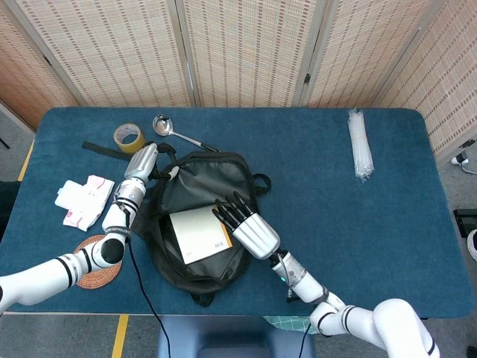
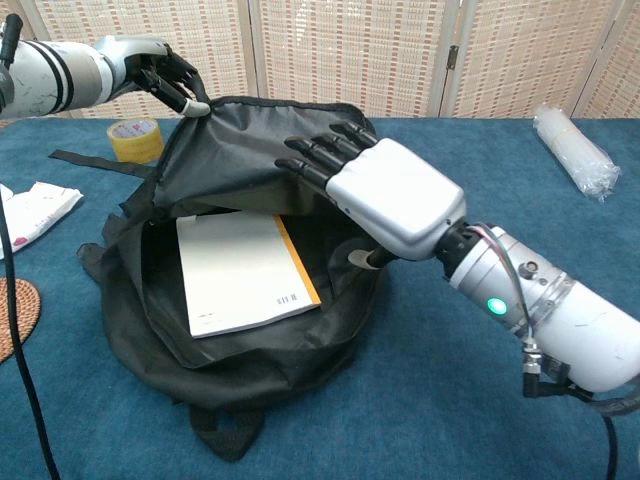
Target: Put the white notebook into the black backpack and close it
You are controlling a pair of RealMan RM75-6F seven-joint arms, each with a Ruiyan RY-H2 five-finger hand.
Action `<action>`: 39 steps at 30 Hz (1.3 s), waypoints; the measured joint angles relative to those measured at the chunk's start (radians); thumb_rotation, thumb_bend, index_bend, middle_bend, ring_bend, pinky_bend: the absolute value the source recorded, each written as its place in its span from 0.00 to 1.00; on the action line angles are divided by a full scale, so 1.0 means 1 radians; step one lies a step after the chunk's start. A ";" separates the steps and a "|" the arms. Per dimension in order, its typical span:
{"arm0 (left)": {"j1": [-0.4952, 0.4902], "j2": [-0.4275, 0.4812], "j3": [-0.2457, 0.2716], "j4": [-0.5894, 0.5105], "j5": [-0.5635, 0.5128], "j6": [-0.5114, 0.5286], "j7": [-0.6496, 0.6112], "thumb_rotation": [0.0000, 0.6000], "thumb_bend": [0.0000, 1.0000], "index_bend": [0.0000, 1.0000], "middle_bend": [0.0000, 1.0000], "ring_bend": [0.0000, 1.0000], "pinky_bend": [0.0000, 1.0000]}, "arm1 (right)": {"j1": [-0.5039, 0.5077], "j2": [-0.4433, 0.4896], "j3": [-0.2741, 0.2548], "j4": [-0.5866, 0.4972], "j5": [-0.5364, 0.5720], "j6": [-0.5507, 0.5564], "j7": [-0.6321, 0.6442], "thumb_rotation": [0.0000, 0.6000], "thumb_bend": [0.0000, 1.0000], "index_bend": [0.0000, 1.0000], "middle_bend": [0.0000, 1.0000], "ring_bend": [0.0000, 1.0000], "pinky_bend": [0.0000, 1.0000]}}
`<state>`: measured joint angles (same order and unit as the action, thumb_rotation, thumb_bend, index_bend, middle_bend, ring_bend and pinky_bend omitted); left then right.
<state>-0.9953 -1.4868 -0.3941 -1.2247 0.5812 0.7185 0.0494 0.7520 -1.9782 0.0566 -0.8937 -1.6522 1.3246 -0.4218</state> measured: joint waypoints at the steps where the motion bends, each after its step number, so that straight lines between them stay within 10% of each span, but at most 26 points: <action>1: 0.002 0.005 0.001 -0.006 0.001 -0.006 -0.003 1.00 0.60 0.63 0.34 0.22 0.01 | -0.010 0.018 -0.008 -0.018 -0.002 0.005 -0.002 1.00 0.19 0.00 0.04 0.09 0.01; 10: 0.044 0.078 0.019 -0.106 0.062 -0.052 -0.044 1.00 0.32 0.26 0.23 0.13 0.00 | -0.150 0.231 -0.082 -0.206 -0.025 0.111 -0.006 1.00 0.19 0.00 0.04 0.09 0.01; 32: 0.271 0.290 0.039 -0.365 0.369 0.044 -0.280 1.00 0.30 0.26 0.21 0.15 0.00 | -0.375 0.522 -0.040 -0.390 0.057 0.275 0.156 1.00 0.19 0.00 0.08 0.18 0.15; 39: 0.332 0.304 0.075 -0.378 0.415 0.166 -0.253 1.00 0.52 0.31 0.22 0.20 0.01 | -0.409 0.605 -0.038 -0.460 0.090 0.245 0.214 1.00 0.33 0.12 0.21 0.28 0.28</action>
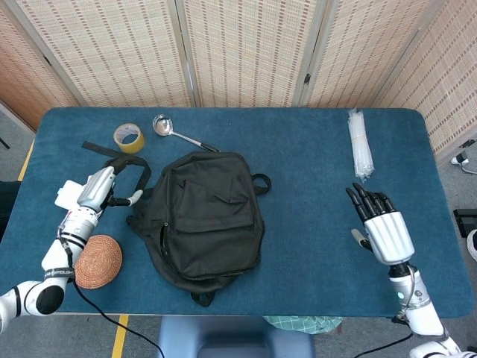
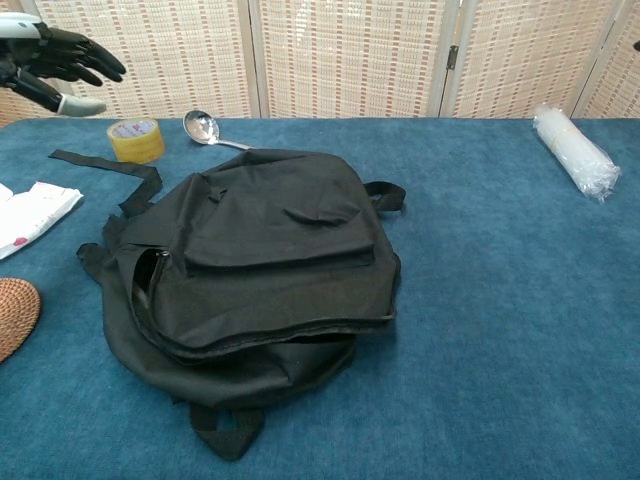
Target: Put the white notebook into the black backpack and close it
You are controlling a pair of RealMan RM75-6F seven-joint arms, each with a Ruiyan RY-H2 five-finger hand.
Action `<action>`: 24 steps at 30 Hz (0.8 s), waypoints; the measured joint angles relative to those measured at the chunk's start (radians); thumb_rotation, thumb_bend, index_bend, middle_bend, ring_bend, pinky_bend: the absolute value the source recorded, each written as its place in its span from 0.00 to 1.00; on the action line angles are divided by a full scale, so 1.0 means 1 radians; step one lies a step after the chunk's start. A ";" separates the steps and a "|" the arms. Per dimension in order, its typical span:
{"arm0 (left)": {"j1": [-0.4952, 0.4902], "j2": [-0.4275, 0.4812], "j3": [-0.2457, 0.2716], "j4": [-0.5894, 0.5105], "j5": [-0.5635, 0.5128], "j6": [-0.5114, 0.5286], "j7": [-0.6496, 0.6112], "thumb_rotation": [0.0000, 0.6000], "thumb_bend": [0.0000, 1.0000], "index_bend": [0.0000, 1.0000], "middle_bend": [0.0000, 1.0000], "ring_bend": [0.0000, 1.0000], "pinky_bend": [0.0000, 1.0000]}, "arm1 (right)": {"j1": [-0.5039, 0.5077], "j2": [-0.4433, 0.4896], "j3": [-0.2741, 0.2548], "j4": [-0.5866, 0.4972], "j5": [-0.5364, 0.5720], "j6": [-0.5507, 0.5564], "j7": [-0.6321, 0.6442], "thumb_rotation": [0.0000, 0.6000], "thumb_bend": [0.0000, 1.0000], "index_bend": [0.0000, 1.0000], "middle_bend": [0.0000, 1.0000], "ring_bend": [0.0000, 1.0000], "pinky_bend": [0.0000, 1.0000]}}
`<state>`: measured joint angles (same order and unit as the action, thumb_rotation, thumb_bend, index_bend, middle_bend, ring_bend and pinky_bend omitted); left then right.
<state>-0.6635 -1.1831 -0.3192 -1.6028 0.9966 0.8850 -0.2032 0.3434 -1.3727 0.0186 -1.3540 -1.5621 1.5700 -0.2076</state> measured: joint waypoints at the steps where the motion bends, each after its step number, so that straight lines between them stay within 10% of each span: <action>1: 0.014 -0.002 0.008 0.000 0.007 0.033 0.011 1.00 0.52 0.32 0.23 0.20 0.01 | -0.004 0.011 0.000 -0.006 0.004 -0.004 0.018 1.00 0.34 0.14 0.21 0.29 0.28; 24: 0.400 0.003 0.234 -0.024 0.277 0.598 0.234 1.00 0.41 0.25 0.20 0.15 0.00 | -0.202 0.237 -0.021 -0.113 0.112 -0.036 0.435 1.00 0.34 0.00 0.00 0.07 0.03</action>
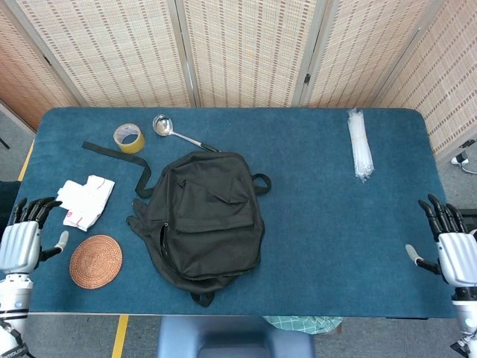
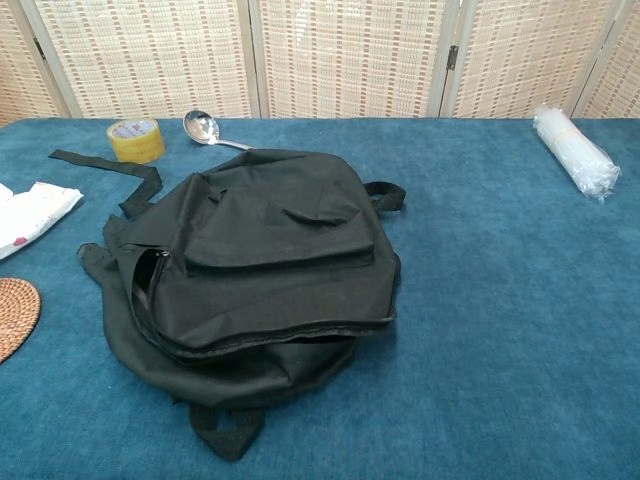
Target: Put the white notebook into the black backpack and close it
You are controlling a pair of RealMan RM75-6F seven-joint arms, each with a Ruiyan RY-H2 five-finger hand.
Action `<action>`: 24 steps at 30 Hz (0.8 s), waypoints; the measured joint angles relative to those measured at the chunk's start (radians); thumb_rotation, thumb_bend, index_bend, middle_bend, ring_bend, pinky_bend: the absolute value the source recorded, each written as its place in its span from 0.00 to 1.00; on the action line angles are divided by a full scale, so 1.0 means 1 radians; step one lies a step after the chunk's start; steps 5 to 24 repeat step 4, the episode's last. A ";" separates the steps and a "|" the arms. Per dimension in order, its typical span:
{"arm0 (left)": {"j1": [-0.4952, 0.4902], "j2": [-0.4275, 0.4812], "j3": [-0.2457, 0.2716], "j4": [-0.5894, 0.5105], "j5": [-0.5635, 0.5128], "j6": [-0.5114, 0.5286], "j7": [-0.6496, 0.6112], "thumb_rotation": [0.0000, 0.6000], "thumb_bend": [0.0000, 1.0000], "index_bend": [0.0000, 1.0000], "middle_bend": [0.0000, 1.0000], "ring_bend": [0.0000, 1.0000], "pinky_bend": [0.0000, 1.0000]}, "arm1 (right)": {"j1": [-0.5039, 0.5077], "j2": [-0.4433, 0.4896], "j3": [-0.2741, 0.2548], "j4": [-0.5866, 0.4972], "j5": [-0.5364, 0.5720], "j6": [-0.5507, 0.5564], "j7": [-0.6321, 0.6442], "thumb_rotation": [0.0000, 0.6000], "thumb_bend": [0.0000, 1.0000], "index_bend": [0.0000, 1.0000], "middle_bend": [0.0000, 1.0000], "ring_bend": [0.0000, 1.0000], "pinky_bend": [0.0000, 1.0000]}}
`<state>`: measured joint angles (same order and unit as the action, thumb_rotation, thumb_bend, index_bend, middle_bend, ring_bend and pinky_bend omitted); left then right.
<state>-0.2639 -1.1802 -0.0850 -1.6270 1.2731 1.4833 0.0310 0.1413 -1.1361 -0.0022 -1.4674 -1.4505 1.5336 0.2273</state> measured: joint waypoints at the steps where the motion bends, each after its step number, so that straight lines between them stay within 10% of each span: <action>1: 0.017 -0.005 0.009 -0.001 0.018 0.025 0.005 1.00 0.41 0.25 0.20 0.15 0.00 | -0.006 0.004 -0.003 -0.001 -0.001 -0.003 0.012 1.00 0.34 0.00 0.00 0.07 0.03; 24: 0.057 -0.024 0.035 -0.001 0.070 0.085 0.029 1.00 0.41 0.25 0.20 0.15 0.00 | -0.027 0.010 -0.010 0.000 -0.010 -0.008 0.032 1.00 0.34 0.00 0.00 0.07 0.03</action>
